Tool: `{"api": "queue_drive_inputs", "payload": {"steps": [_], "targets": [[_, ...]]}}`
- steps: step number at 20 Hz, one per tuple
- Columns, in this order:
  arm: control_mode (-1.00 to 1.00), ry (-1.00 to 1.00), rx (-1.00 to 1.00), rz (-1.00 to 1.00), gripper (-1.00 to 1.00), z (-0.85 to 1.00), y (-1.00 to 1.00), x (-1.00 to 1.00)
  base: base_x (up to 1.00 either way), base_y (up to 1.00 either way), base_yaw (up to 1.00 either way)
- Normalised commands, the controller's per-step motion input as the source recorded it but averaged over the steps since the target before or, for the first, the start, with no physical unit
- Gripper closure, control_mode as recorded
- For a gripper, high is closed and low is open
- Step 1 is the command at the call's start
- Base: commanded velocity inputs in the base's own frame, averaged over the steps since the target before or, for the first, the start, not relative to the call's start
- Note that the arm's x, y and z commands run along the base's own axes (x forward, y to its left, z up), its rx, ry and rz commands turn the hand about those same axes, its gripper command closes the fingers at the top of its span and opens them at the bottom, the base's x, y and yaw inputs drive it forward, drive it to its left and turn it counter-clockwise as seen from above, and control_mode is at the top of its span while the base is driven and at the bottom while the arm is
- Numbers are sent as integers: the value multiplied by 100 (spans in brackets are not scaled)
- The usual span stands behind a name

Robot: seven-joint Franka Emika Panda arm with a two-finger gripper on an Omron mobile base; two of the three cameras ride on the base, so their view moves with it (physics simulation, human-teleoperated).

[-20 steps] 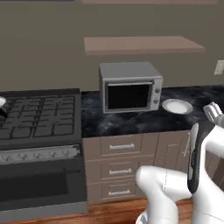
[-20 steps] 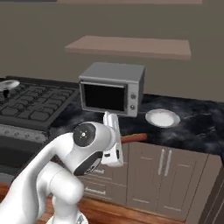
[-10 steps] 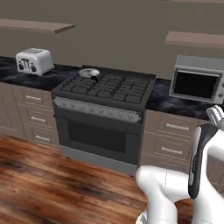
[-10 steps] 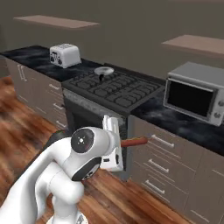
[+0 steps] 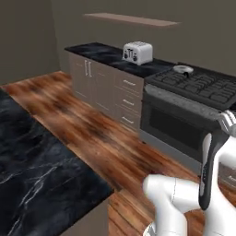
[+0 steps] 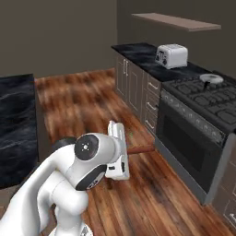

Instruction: Place the cold items (apple and carrot) from the fridge in one tupperware on the dining counter. Place the warm items (kebab skewer and hot dog) in the stove area in another tupperware.

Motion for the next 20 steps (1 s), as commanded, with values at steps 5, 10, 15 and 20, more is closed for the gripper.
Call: {"api": "queue_drive_inputs", "payload": {"steps": [5, 10, 15, 20], "targets": [[100, 0, 0, 0, 100, 0, 0, 0, -90, 24, 66], [100, 0, 0, 0, 100, 0, 0, 0, -79, 50, 64], [100, 0, 0, 0, 100, 0, 0, 0, -56, 87, 56], [100, 0, 0, 0, 100, 0, 0, 0, -4, 100, 22]]}}
